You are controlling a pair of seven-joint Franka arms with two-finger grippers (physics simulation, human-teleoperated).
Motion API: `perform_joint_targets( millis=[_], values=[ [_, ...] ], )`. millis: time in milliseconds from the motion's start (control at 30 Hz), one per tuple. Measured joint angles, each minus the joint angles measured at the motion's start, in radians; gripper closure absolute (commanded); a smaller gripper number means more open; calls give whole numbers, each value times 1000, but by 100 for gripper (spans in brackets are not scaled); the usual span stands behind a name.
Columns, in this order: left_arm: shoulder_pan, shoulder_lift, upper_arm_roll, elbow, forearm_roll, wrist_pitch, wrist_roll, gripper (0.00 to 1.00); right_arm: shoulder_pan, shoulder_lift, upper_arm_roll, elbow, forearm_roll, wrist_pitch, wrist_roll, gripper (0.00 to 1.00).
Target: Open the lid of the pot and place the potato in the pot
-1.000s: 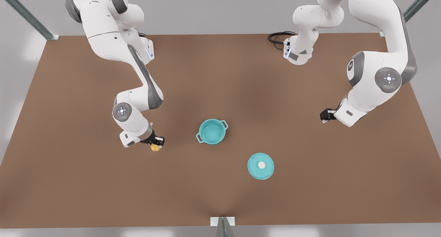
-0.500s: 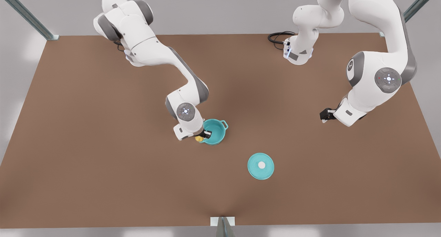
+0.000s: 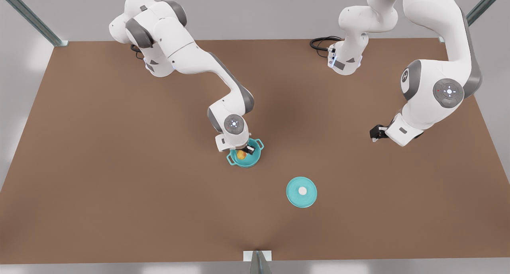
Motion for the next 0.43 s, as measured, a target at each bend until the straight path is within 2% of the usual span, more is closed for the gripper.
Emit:
perform_joint_targets(
  millis=[67,100,167,267,433],
  values=[
    [0,0,0,0,0,0,1,0,-3,-31,-48,-5,-2,-10,15,0],
    [0,0,0,0,0,0,1,0,-7,-75,-113,-8,-3,-33,11,0],
    [0,1,0,2,0,0,2,0,-123,-175,-196,-19,-4,-104,-29,0],
    [1,5,0,26,-5,0,3,0,-347,-299,-223,-79,-9,-198,-138,0],
    [1,12,2,67,-31,-9,6,0,-406,-331,-218,-108,-15,-291,-303,0]
  ],
)
